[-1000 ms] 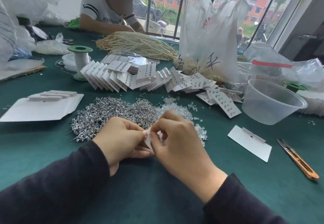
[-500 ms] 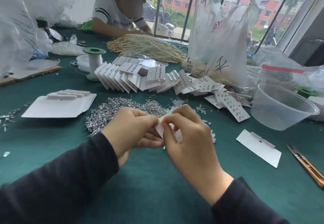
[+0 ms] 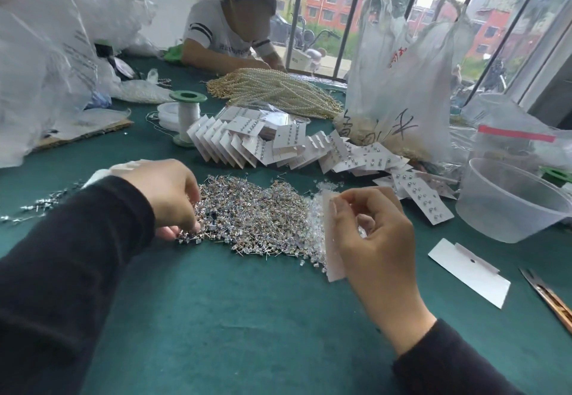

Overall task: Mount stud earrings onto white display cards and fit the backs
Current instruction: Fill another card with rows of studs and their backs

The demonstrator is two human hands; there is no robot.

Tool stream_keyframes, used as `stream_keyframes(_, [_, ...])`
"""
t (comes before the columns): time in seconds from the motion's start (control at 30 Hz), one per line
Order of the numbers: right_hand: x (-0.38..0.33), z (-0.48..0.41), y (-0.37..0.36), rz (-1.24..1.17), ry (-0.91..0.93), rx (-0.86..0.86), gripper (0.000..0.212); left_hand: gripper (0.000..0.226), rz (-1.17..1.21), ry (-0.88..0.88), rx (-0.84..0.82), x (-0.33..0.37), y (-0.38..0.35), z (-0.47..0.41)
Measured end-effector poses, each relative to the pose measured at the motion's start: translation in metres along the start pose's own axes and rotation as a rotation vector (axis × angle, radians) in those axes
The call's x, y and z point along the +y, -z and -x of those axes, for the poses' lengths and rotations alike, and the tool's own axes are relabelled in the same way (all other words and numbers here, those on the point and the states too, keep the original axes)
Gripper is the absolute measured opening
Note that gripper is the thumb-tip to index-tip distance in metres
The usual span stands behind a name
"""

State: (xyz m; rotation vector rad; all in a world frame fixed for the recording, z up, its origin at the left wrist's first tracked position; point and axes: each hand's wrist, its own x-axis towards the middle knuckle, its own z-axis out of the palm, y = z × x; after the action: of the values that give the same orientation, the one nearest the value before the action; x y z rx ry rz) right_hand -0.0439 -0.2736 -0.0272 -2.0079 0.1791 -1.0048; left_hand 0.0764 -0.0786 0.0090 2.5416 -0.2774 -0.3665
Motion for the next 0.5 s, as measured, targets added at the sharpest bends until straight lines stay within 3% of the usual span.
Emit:
stream_keyframes(0.2, [-0.0032,-0.0001,0.0007,-0.002,-0.013,-0.013,0.014,0.013,-0.092,-0.107,0.197,0.0101,-0.0121,-0.0069])
stream_keyframes(0.33, [-0.0045,-0.0013,0.0028,-0.100,-0.083,-0.017,0.019,0.014,0.035,-0.134,0.284,0.0092,-0.0109,-0.0096])
stream_keyframes(0.5, [-0.0025,-0.0070,0.0053,-0.307,-0.310,-0.045,0.015,0.013,0.216,-0.146,0.257,0.0072,-0.0100,-0.0097])
